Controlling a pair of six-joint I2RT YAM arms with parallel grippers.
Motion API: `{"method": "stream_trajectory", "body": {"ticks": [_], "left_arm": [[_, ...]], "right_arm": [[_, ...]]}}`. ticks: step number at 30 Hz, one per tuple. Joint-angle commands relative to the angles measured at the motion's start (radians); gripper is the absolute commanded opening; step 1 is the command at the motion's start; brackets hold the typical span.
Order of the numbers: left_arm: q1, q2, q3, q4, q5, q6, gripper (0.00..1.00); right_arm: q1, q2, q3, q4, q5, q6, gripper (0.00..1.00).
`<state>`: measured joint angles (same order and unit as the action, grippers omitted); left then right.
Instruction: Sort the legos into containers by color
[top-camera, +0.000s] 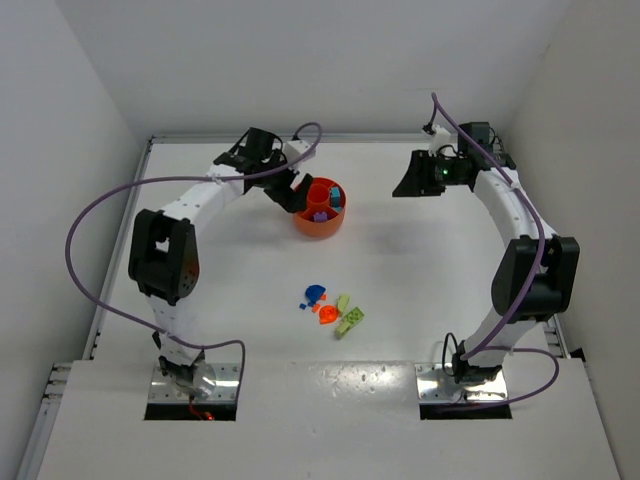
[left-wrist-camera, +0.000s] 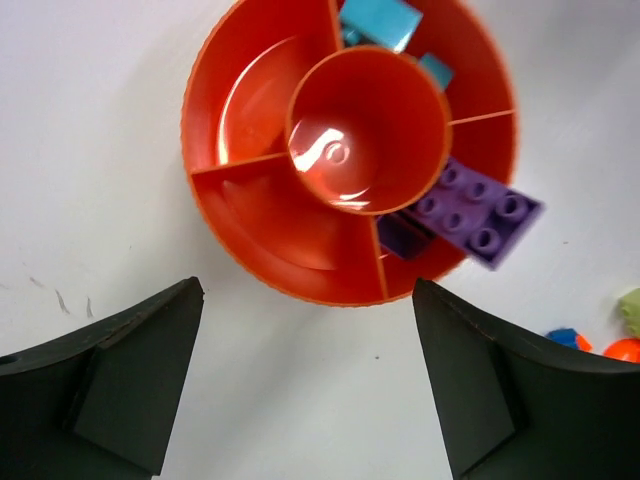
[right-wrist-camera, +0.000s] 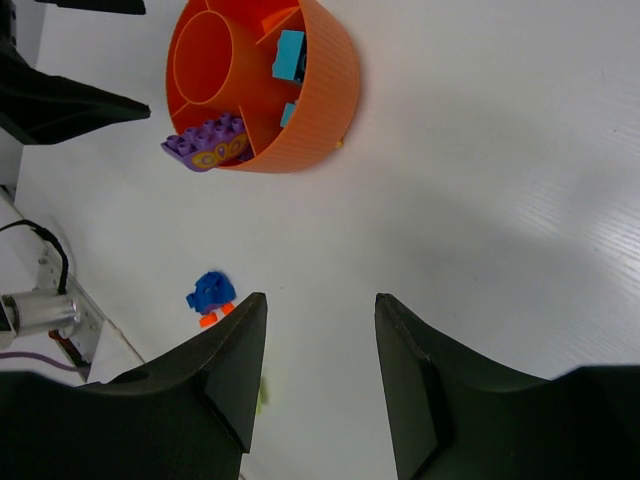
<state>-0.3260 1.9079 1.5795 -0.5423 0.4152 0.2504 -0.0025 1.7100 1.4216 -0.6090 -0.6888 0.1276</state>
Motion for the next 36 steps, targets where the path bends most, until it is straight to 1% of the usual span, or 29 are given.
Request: {"method": "stream_trajectory", "body": {"ticks": [1,5,7,9,11,12,14,19,22,25,26,29,34,36], "left_arm": [[-0.037,-0.062,-0.013,0.008,0.054,0.018,0.92],[-0.047,-0.087,-0.045,0.03,0.042,0.009,0.92],[-0.047,-0.101,-0.056,0.059,0.016,0.009,0.87],[-0.047,-0.101,-0.043,0.068,0.016,0.056,0.86],[-0.047,-0.101,-0.007,0.013,0.055,0.111,0.82],[-0.035,-0.086,0.032,-0.004,0.072,0.136,0.75],[-0.012,-0.075,0.056,-0.028,0.138,0.184,0.69],[-0.002,-0.053,0.096,-0.065,0.128,0.228,0.58],[-0.002,-0.053,0.085,-0.065,0.128,0.254,0.58],[-0.013,-0.063,0.085,-0.044,0.088,0.279,0.56],[-0.013,-0.063,0.076,-0.044,0.073,0.279,0.51],[-0.022,-0.043,0.076,-0.018,0.033,0.315,0.45],[-0.031,-0.024,0.085,-0.018,-0.025,0.378,0.45],[-0.041,-0.024,0.062,-0.018,-0.036,0.394,0.49]], "right_arm": [[0.006,-0.024,0.028,0.018,-0.025,-0.017,0.48],[0.006,-0.033,0.028,0.018,-0.025,-0.017,0.48],[0.006,-0.033,0.017,0.018,-0.025,-0.017,0.48],[0.006,-0.044,0.007,0.028,-0.025,-0.017,0.48],[0.006,-0.044,0.007,0.028,-0.025,-0.017,0.48],[0.006,-0.044,0.007,0.028,-0.025,-0.017,0.48],[0.006,-0.044,0.007,0.028,-0.025,-0.017,0.48],[0.006,-0.044,0.007,0.028,-0.025,-0.017,0.48],[0.006,-0.044,0.007,0.028,-0.025,-0.017,0.48],[0.006,-0.044,-0.003,0.028,-0.025,-0.017,0.48],[0.006,-0.044,-0.003,0.028,-0.025,-0.017,0.48],[0.006,-0.044,-0.003,0.028,-0.025,-0.017,0.48],[0.006,-0.053,-0.003,0.028,-0.025,-0.017,0.48],[0.006,-0.053,-0.003,0.028,-0.025,-0.017,0.48]]}}
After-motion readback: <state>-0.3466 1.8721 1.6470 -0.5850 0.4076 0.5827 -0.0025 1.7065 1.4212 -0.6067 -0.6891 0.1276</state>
